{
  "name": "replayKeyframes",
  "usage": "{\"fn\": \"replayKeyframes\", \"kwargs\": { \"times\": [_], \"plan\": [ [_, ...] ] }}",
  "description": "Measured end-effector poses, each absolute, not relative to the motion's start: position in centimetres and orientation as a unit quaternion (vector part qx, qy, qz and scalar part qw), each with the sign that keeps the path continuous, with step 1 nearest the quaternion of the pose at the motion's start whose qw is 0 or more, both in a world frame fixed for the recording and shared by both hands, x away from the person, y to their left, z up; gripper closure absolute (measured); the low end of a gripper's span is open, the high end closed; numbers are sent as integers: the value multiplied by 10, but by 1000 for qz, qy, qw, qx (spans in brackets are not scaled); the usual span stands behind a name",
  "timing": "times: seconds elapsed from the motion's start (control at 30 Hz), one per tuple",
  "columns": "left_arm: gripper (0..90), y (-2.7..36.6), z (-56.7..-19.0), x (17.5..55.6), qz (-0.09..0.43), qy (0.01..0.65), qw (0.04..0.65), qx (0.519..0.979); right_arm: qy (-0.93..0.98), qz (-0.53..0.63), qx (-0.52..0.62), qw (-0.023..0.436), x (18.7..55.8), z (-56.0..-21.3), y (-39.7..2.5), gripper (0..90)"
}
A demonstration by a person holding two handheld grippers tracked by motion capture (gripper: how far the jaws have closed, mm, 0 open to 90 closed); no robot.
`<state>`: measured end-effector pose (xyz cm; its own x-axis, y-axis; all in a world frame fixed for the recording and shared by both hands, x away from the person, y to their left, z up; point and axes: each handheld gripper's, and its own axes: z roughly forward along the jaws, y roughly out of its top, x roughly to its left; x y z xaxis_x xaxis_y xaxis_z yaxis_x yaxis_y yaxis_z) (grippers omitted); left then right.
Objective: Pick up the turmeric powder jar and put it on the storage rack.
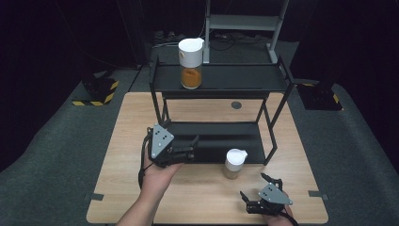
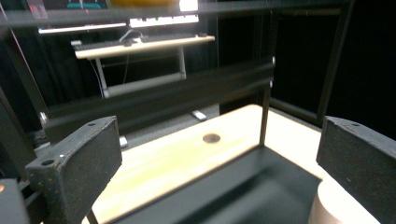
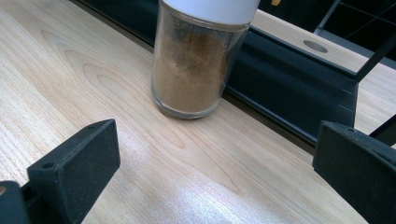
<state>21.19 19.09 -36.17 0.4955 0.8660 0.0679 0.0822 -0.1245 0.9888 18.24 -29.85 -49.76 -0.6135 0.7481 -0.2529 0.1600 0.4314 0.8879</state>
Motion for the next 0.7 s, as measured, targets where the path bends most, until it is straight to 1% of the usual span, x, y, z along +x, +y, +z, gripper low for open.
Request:
{"fn": "replayKeyframes", "kwargs": {
  "times": [0.17, 0.23, 0.37, 0.4, 0.43, 0.7],
  "plan": [
    [3, 192, -391, 207, 336, 369, 544, 674, 779, 446, 291, 329, 182, -497, -298, 0],
    [4, 192, -396, 206, 332, 372, 543, 676, 780, 446, 290, 330, 182, -497, -298, 0],
    [4, 192, -418, 202, 316, 379, 527, 692, 780, 445, 290, 331, 182, -498, -298, 0],
    [4, 192, -418, 202, 316, 379, 527, 692, 780, 445, 290, 331, 182, -498, -298, 0],
    [4, 193, -427, 200, 305, 385, 524, 696, 780, 445, 289, 331, 182, -498, -298, 0],
    [3, 191, -455, 193, 287, 393, 501, 715, 780, 444, 290, 331, 182, -498, -297, 0]
  ]
}}
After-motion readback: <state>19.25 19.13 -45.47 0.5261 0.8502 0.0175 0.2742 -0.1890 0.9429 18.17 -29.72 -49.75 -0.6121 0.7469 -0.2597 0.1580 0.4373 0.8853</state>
